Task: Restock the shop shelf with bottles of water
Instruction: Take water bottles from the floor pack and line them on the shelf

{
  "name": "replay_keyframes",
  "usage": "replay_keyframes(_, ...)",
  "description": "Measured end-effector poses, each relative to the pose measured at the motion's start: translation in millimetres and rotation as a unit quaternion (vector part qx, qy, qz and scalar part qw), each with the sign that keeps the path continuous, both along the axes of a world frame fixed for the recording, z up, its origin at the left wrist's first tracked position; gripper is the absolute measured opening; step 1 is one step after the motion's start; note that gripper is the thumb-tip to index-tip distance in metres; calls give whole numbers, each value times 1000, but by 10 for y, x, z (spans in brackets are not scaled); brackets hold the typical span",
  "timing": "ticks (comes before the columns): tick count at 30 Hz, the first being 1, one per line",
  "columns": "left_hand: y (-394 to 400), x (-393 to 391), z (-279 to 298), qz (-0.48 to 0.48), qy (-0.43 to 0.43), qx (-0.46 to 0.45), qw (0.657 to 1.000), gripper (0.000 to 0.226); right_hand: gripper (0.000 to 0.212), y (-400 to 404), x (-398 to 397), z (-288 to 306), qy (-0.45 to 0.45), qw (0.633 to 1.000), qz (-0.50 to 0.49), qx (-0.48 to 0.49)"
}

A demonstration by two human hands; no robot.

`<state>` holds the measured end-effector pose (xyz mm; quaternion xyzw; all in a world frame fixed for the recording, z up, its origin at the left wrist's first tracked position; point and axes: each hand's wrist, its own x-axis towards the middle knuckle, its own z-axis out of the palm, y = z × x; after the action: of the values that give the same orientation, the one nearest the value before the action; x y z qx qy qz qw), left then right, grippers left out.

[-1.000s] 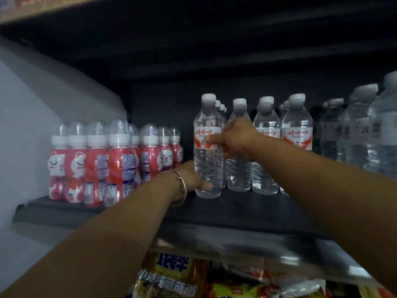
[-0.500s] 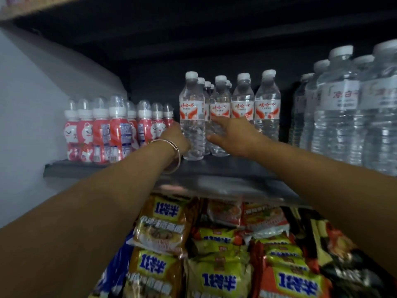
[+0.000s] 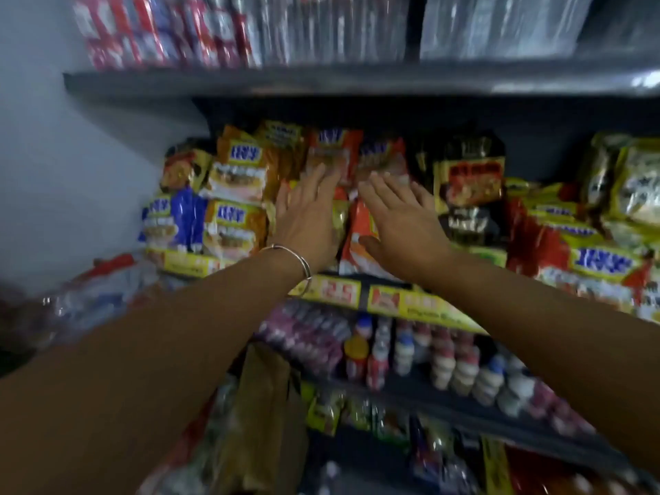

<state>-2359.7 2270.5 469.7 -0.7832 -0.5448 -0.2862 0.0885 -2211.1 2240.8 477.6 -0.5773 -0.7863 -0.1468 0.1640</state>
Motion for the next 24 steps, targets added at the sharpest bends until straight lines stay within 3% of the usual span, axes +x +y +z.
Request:
replay_keyframes(4,-262,134,-914,-7,21,-44,999,81,71,-230,229,-926,1,998,6,-62)
replay_keyframes(11,-525,286,-2815,-22,19,-117,993,75,70,-393,350,-2807,78,982,3,-170)
replay_keyframes(14,-612,238,-3662,-42,15,-132,990,83,75,-452,264,-3656,93,974,2,-208)
replay_keyframes(18,-689,116,-4906,-69,21,-131,989,78,73,-556,95,-4806,115,960,2,-255)
replay_keyframes(24,-843,-96,-6391,-94,40,-156,982,67,79,-722,-99,-6381,75,927,10,-366)
